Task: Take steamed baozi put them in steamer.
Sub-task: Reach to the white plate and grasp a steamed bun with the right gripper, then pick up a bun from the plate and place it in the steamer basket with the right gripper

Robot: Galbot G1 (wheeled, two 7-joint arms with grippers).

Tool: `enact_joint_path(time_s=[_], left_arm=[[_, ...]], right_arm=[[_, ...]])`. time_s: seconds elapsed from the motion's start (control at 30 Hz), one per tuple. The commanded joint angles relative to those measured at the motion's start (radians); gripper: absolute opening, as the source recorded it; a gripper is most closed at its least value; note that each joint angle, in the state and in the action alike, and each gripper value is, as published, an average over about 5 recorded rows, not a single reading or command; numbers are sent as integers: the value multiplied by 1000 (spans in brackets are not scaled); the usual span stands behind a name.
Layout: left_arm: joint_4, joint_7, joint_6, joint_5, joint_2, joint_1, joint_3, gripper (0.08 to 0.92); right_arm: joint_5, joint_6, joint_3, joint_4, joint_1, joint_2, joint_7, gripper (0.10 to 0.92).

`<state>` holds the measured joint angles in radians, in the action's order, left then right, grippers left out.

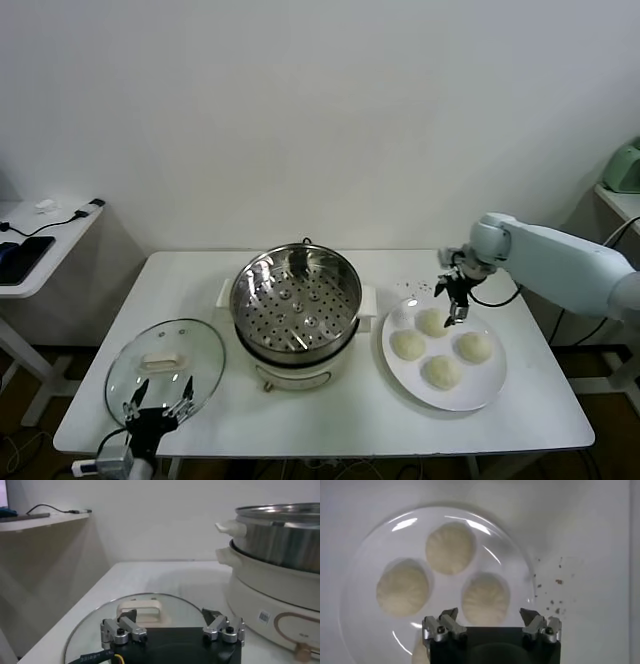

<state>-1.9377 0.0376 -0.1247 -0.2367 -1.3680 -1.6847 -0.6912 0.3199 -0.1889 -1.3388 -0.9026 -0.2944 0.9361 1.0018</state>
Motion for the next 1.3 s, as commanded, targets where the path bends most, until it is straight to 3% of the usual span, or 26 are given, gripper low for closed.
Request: enact_joint_path(time_s=[0.03, 0.27, 0.53, 0.83, 1.03, 1.3], left_arm=[[4, 0, 2, 0, 2, 1, -4, 823], [4, 0, -1, 2, 2, 4, -1, 823], [-12, 0, -9, 7, -3, 0, -2, 823], [-40, 1, -12, 11, -6, -13, -1, 823], [-60, 3, -10, 19, -7, -20, 7, 823], [-86, 4, -8, 42, -16, -40, 22, 823]], right_arm=[[-19, -24, 22, 50, 54, 39, -15, 823], [-38, -39, 45, 54, 74, 41, -51, 803], [-51, -43, 47, 30, 60, 33, -41, 628], [54, -26, -77, -96, -193, 9, 3, 586], [220, 80, -230, -208, -534, 85, 51, 585], [272, 323, -220, -332, -689, 304, 95, 592]])
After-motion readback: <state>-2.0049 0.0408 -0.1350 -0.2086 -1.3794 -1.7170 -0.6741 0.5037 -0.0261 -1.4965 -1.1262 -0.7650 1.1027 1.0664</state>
